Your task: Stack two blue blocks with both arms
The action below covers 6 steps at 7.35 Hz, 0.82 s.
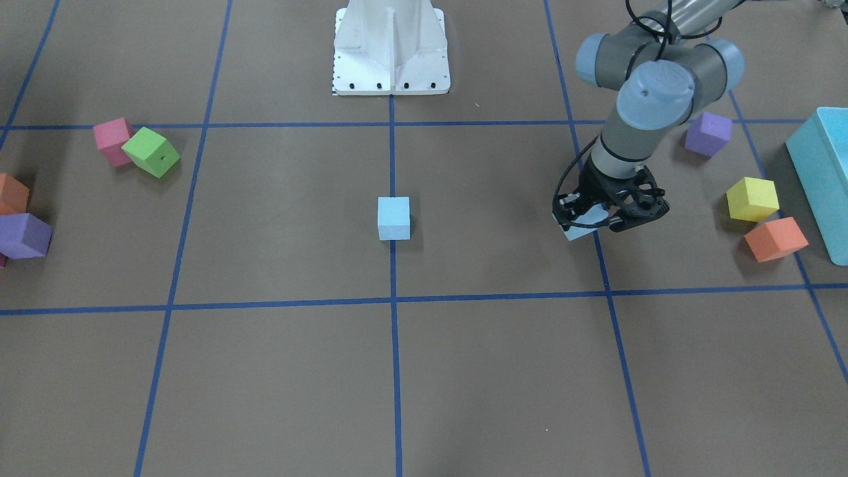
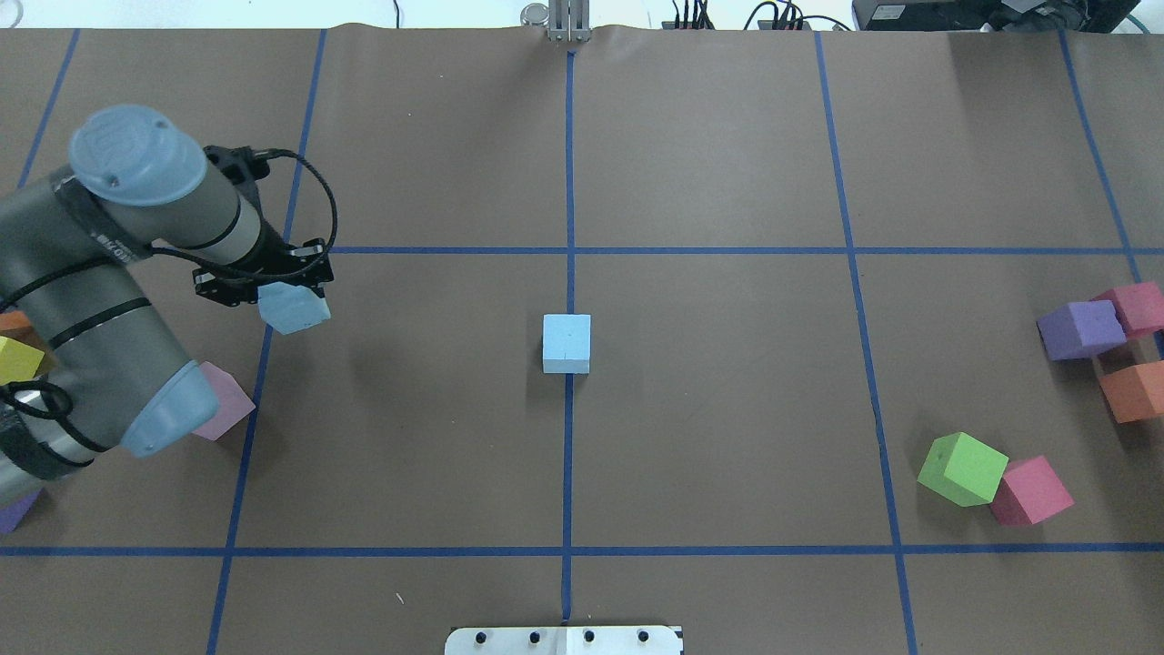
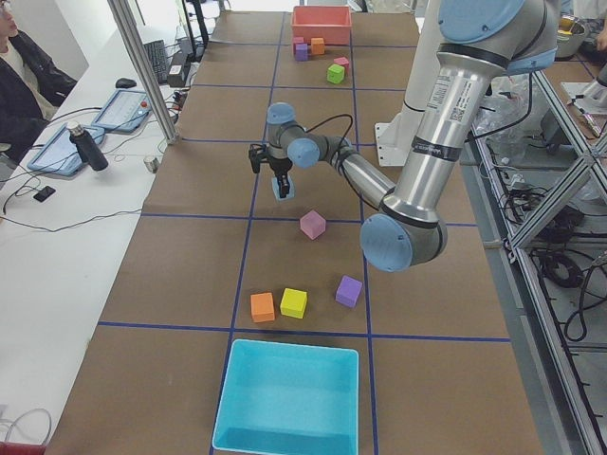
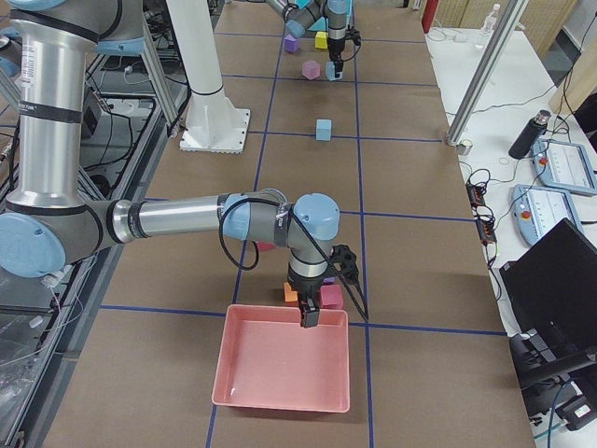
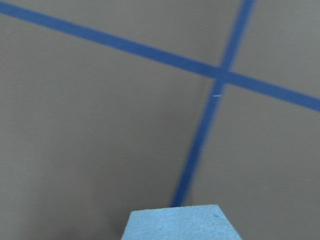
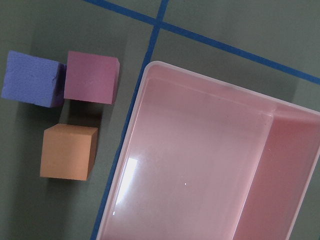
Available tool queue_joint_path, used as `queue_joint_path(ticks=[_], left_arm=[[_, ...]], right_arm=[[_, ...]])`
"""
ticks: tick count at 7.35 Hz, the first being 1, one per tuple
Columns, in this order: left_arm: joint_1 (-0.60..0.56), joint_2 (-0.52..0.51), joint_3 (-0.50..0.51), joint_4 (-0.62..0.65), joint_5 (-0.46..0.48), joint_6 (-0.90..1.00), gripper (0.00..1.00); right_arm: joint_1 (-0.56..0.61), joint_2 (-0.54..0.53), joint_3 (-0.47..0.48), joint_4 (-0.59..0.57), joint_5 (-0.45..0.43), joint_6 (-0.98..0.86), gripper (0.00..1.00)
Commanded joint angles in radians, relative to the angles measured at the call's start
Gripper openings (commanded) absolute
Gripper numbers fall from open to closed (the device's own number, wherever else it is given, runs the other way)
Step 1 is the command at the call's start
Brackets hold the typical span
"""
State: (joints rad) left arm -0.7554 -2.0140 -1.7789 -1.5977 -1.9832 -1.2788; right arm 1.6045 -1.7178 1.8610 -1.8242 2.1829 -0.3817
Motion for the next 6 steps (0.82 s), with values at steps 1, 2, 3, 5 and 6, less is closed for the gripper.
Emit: queue_joint_path(ticks=[1,2,3,5,6], left_arm=[[0.153,-0.175,0.001,0.062,0.209,0.027,0.00],[0.180,-0.224,0.015,0.058,0.239,0.120,0.00],[0.185,-0.273,0.053,0.058,0.231,0.184,0.00],[0.202,-0.392,0.175,0.058,0.225,0.190,0.00],[0.205,-0.458,0.253,0.059,0.225,0.190,0.00]], right_arm=[[0.000,-0.003,0.000,0.000,0.000,0.001,1.00],[0.000,-0.005,0.000,0.000,0.000,0.003,1.00],[0.000,-0.006,0.000,0.000,0.000,0.003,1.00],[0.000,-0.006,0.000,-0.001,0.002,0.003,1.00],[0.000,-0.006,0.000,-0.001,0.002,0.003,1.00]])
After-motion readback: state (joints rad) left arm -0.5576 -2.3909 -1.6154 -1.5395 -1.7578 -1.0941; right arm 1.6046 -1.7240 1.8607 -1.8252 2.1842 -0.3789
